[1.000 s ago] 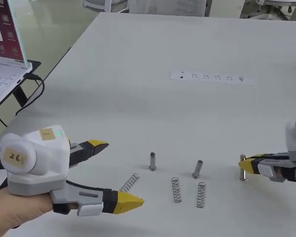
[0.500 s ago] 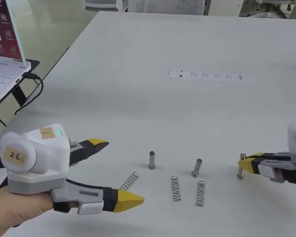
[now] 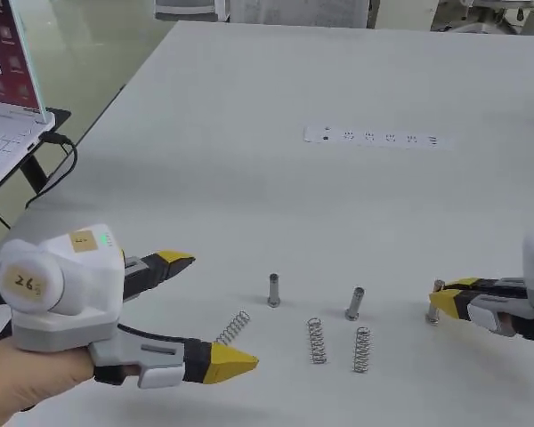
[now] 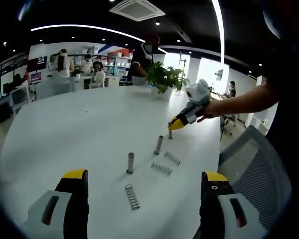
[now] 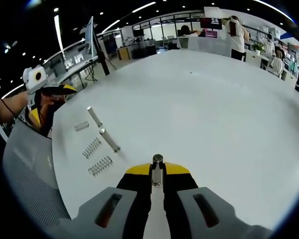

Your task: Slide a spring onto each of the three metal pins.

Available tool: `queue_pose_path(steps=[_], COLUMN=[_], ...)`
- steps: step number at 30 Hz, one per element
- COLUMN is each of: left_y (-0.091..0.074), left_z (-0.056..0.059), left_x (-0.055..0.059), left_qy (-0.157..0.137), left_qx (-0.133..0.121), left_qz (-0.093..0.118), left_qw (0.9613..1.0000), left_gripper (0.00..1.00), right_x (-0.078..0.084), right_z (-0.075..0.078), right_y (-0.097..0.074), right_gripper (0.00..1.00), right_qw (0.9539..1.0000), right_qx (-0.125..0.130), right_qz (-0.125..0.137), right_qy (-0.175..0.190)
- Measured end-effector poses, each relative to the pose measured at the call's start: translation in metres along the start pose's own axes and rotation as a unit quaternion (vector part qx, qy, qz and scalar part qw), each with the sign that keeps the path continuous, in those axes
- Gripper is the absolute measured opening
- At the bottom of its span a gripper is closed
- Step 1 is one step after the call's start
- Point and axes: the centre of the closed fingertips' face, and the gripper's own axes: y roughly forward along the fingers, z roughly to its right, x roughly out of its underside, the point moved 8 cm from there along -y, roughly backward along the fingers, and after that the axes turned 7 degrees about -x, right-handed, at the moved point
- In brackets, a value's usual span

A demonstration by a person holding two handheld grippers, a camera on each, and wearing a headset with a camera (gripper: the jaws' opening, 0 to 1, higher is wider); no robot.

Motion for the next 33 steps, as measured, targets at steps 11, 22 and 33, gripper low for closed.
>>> queue_pose_path(steps=[11,22,33], left_y=[-0.0008,-0.0030,-0.0031], left_z=[0.0007,0.0002,0.0010], left_x=[-0.0010,-0.0002,-0.0003], left_qy=[0.002,0.002,0.002], left_qx=[0.001,0.000,0.000], left_qz=[0.001,0.001,0.002], left_qw=[1.0000,1.0000,1.0000], left_gripper=[0.91,0.91,0.90], right_x=[0.0025,0.0065,0.0080], right_z=[-0.0024,-0.0060,-0.0082], right_y=[-0.0012,-0.0035,-0.0047], right_gripper=[0.05,0.05,0.06], right_qw=[0.9998,0.9998,0.9998], right_qx=[0.002,0.002,-0.003], right_qz=[0.005,0.007,0.007], right_qy=[-0.019,-0.021,-0.019])
